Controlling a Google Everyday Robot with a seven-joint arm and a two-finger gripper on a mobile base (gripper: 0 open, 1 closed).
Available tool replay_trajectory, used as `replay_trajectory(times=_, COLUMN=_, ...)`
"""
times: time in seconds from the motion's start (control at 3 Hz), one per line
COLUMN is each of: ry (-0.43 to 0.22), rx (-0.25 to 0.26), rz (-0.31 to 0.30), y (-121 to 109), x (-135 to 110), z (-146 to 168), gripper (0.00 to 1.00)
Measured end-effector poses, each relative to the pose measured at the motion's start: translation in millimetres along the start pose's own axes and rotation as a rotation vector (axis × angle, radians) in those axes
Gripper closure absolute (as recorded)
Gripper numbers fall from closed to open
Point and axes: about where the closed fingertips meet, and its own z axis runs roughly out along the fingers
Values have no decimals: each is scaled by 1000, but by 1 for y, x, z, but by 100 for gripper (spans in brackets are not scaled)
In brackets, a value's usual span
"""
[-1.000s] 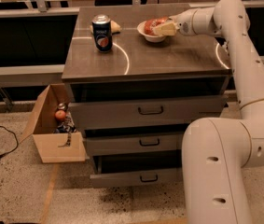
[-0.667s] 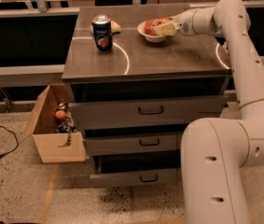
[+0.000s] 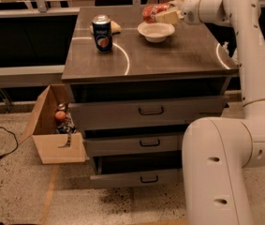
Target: Pick coke can from paper bowl and place on counter
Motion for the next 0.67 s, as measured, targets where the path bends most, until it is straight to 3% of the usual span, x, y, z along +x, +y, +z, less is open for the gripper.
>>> replay_trajectory(times=0.33, ry=20, rx=-35, rz=-91, y=12, x=-36, z=-39, gripper=100)
replay_trajectory(times=0.67, ry=121, rx=-73, rz=-162, y=27, x=-50, z=-77, gripper=100)
